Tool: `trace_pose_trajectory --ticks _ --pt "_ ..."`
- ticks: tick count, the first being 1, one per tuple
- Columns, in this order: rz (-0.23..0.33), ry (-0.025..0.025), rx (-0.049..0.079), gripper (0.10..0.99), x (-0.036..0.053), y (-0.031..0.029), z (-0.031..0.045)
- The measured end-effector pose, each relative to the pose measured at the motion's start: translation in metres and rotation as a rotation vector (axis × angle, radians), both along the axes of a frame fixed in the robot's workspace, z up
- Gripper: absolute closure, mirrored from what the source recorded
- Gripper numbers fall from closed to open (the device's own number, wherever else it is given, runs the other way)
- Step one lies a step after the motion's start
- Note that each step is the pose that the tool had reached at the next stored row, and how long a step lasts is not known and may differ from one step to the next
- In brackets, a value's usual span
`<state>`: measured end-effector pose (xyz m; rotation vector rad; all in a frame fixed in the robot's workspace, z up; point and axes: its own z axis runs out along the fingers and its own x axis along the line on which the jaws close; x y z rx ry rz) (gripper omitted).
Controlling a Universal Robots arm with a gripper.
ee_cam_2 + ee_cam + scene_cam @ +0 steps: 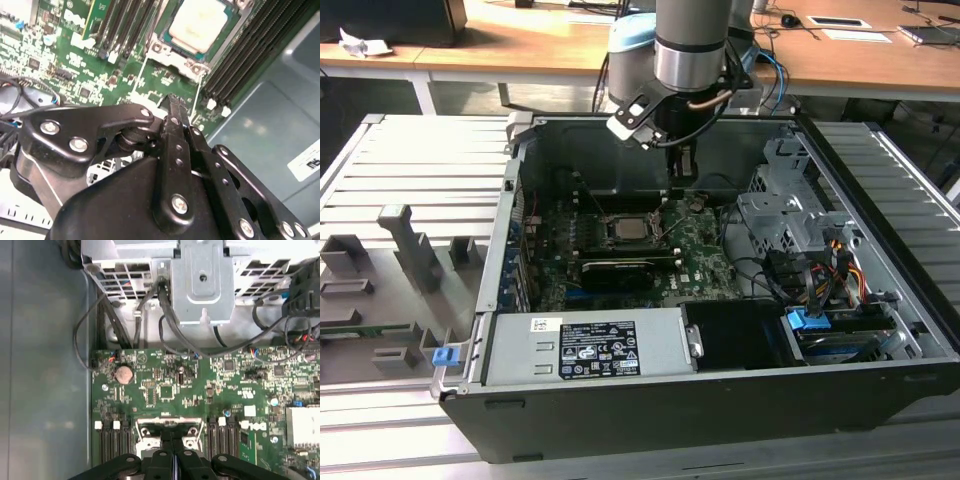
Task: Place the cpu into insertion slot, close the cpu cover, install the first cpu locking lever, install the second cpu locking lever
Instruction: 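Close the cpu cover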
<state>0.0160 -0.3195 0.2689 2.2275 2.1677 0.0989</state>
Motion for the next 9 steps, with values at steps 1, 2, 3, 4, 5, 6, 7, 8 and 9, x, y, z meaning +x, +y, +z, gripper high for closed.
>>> trace_pose_trajectory --ticks 1,2,3,4,5,6,7,8,9 --pt "0.0 0.0 0.0 0.98 0.0023 0.0 0.0" --pt "0.0 -0.0001 0.0 0.98 0.0039 0.0 -0.0001" --pt "0.0 -0.0001 0.0 0.98 0.0061 0.0 -0.0001" --pt "0.0 0.0 0.0 0.98 0.0082 0.0 0.0" --pt "0.0 0.0 0.0 0.98 0.0109 0.0 0.0" --pt "0.0 -0.0001 0.0 0.98 0.0135 0.0 0.0" --pt "0.0 -0.0001 0.0 0.98 0.0148 0.0 0.0" --pt "0.0 0.0 0.0 0.98 0.0159 0.0 0.0" --pt "0.0 -0.0001 0.0 0.98 0.0168 0.0 0.0"
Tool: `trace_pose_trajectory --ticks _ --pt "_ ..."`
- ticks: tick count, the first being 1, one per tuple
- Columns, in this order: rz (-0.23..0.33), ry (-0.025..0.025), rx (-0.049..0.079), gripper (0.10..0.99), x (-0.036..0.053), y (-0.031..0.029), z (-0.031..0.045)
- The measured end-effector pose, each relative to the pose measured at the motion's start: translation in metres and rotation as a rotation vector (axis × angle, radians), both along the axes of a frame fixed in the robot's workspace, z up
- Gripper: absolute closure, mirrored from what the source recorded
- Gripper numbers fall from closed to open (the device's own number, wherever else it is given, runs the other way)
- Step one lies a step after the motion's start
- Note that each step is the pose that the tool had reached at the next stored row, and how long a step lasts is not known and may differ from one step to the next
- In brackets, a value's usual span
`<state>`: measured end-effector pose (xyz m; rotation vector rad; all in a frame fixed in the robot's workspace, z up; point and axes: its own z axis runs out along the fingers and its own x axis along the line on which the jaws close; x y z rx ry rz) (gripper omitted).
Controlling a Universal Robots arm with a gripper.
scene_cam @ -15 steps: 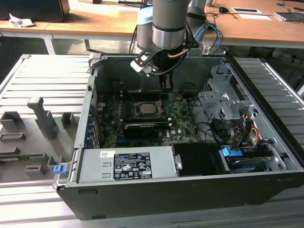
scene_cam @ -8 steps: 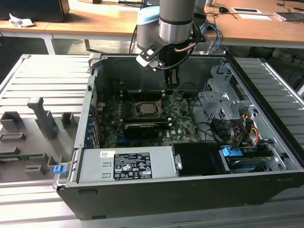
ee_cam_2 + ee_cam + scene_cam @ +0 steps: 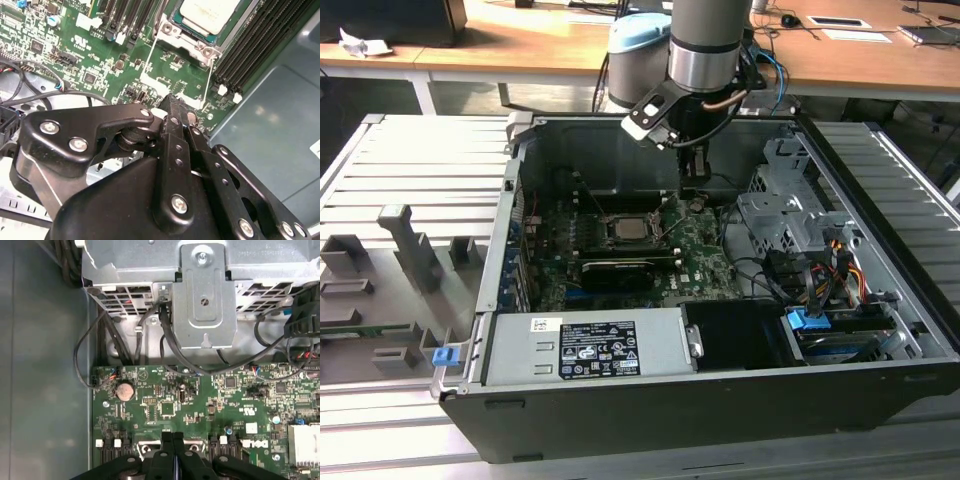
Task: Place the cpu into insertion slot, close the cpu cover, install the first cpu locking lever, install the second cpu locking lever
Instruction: 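Close the cpu cover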
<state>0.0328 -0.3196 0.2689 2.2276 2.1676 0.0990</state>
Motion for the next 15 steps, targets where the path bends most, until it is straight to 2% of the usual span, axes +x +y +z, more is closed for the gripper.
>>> trace_pose_trajectory --ticks 7,9,10,12,15 --pt "0.004 0.0 0.0 0.98 0.0101 0.0 -0.0001" --pt "0.046 0.0005 0.0 0.98 0.012 0.0 -0.0026" --pt "0.056 0.0025 0.0 0.98 0.0132 0.0 -0.005" --pt "0.067 0.004 0.0 0.98 0.0138 0.0001 -0.0111" --pt "0.071 0.0042 0.0 0.98 0.0137 0.0 -0.0138"
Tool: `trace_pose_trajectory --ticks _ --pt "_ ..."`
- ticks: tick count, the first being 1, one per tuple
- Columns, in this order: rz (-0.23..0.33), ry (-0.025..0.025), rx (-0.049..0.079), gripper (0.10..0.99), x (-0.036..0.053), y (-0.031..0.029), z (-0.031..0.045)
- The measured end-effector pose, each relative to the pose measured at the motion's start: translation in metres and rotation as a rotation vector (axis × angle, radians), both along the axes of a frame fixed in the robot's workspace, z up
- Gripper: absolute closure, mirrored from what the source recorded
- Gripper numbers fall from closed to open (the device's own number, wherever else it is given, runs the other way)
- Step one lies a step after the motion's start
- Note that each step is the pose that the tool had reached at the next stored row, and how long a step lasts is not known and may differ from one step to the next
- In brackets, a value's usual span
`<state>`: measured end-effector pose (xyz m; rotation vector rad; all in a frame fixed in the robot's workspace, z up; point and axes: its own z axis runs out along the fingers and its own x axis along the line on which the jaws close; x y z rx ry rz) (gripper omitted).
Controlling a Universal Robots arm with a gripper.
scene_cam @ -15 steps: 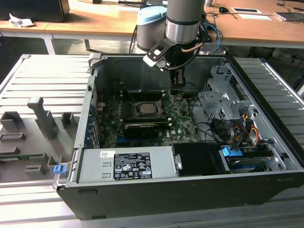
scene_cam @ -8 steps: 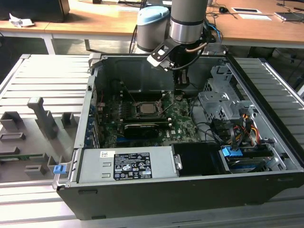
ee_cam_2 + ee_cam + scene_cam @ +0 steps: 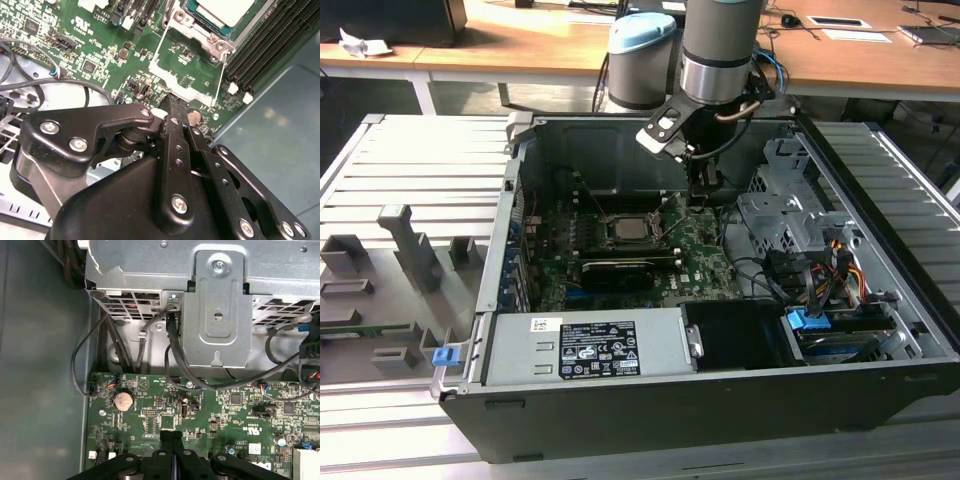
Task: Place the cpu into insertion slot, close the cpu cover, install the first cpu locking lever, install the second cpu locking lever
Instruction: 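Close the cpu cover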
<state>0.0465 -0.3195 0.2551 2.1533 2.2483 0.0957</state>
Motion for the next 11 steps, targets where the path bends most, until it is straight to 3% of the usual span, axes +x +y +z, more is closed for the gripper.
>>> trace_pose_trajectory --ticks 6,11 --pt "0.001 0.0001 0.0 0.98 -0.012 0.0 -0.0001" --pt "0.001 0.0002 0.0 0.98 -0.0156 0.0 -0.0001"
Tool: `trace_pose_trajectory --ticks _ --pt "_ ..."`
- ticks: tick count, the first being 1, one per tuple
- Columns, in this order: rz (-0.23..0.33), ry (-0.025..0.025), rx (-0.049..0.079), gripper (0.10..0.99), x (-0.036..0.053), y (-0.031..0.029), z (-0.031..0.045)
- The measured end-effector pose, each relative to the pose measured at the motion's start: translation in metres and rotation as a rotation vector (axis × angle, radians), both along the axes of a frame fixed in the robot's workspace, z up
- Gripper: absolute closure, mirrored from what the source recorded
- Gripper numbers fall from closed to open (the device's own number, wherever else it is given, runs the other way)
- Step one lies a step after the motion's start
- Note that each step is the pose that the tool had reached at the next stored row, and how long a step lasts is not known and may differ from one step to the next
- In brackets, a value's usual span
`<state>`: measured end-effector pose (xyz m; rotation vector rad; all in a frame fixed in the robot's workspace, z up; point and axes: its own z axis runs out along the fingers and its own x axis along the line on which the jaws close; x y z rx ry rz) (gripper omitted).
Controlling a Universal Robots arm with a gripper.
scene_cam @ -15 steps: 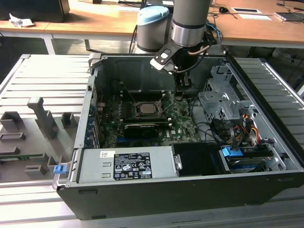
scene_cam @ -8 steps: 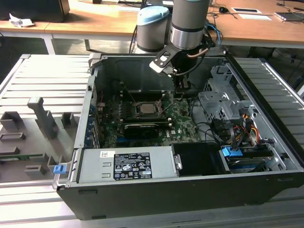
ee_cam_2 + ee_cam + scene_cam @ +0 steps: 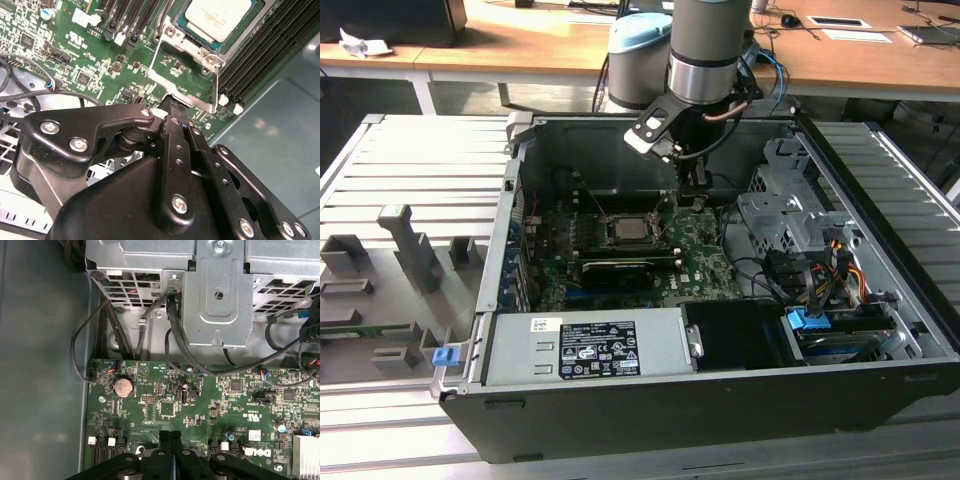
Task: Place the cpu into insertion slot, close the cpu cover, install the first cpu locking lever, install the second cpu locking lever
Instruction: 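Close the cpu cover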
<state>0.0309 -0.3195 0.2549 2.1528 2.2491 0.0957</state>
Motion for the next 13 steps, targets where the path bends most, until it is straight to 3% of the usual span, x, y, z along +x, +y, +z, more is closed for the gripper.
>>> trace_pose_trajectory --ticks 10,13 --pt "0.0 0.0 0.0 0.98 -0.0224 0.0 -0.0001" --pt "0.0 0.0 0.0 0.98 -0.0335 0.0 -0.0002"
